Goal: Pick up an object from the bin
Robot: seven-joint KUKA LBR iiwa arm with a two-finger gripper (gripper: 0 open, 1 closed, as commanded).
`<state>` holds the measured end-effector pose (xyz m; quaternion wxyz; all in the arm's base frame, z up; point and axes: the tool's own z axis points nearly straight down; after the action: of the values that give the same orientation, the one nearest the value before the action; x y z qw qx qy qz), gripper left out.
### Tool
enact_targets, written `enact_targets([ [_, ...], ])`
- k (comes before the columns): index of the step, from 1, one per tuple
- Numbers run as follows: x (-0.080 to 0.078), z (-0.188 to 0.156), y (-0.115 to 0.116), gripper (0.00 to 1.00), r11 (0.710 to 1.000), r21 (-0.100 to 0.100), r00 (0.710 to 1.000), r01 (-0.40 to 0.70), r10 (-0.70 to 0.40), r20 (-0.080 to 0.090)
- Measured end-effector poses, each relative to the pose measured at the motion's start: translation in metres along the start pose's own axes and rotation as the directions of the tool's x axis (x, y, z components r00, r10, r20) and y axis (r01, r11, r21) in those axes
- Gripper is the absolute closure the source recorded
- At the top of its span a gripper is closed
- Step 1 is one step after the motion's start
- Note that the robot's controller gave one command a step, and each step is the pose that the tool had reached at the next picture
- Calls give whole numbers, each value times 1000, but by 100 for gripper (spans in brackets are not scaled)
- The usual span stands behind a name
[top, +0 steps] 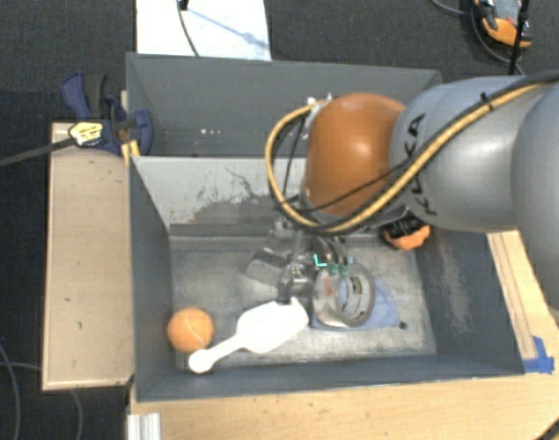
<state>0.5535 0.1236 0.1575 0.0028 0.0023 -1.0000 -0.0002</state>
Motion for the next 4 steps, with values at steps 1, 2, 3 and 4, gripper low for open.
enact_targets([
  [1,-2,-4,-1,0,1000,-1,1000,-3,3,8],
  [2,51,83,-54,100,970,-1,970,244,-244,14],
  [3,50,84,-56,0,971,1,971,240,-240,16],
  [4,51,85,-56,0,971,1,971,237,-237,14],
])
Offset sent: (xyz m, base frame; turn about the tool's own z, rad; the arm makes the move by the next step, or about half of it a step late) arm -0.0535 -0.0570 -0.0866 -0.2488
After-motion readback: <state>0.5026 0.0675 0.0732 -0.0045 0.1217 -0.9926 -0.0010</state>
